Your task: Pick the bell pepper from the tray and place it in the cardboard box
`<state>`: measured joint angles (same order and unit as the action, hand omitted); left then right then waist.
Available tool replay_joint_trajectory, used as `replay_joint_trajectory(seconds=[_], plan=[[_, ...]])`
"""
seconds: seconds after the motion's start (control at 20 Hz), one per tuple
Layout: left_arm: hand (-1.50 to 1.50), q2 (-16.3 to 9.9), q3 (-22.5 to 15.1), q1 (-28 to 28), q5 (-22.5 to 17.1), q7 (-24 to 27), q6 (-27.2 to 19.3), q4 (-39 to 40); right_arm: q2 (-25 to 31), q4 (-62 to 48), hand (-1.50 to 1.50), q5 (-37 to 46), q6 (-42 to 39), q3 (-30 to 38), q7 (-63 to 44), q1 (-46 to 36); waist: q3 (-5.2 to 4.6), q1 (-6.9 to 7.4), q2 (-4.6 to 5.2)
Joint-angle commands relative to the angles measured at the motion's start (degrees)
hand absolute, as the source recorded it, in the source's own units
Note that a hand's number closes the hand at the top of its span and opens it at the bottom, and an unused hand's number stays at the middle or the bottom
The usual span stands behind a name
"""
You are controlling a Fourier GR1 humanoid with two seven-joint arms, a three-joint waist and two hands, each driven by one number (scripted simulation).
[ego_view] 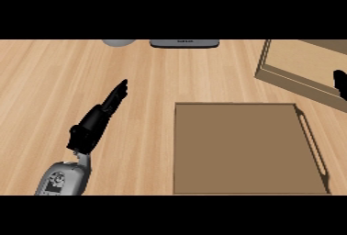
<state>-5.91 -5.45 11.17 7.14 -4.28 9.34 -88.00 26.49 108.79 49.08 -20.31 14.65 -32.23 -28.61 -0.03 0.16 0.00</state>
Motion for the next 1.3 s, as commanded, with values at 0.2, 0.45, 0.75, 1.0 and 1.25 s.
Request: replay_joint_trajectory(seconds=[0.2,0.45,0.75,1.0,1.25], plan=[[0.0,2.24,-1.43,-0.55,1.25,-2.5,-0.71,-1.96,3.63,-15.55,1.5,-1.49,4.91,3.92,5.73,-6.94,0.02,0.18,0.04],[0.0,1.02,0.33,-0.25,1.14,1.9,0.53,1.66,4.13,-26.42,1.5,-1.24,10.58,4.94,9.09,-11.12,0.02,0.25,0.11],[0.0,1.86,-0.2,1.02,2.0,1.06,0.27,2.76,7.95,-42.71,1.5,3.54,18.8,4.84,14.58,-16.28,0.03,0.55,0.28],[0.0,1.28,0.2,0.93,0.45,-1.07,1.95,-0.56,8.88,-55.15,1.5,5.43,23.58,3.48,21.17,-18.02,0.06,0.98,0.4],[0.0,0.2,0.22,-1.01,-0.26,-0.77,3.69,-2.08,10.04,-71.09,1.5,8.62,29.49,3.43,23.99,-24.64,0.08,2.06,0.69]])
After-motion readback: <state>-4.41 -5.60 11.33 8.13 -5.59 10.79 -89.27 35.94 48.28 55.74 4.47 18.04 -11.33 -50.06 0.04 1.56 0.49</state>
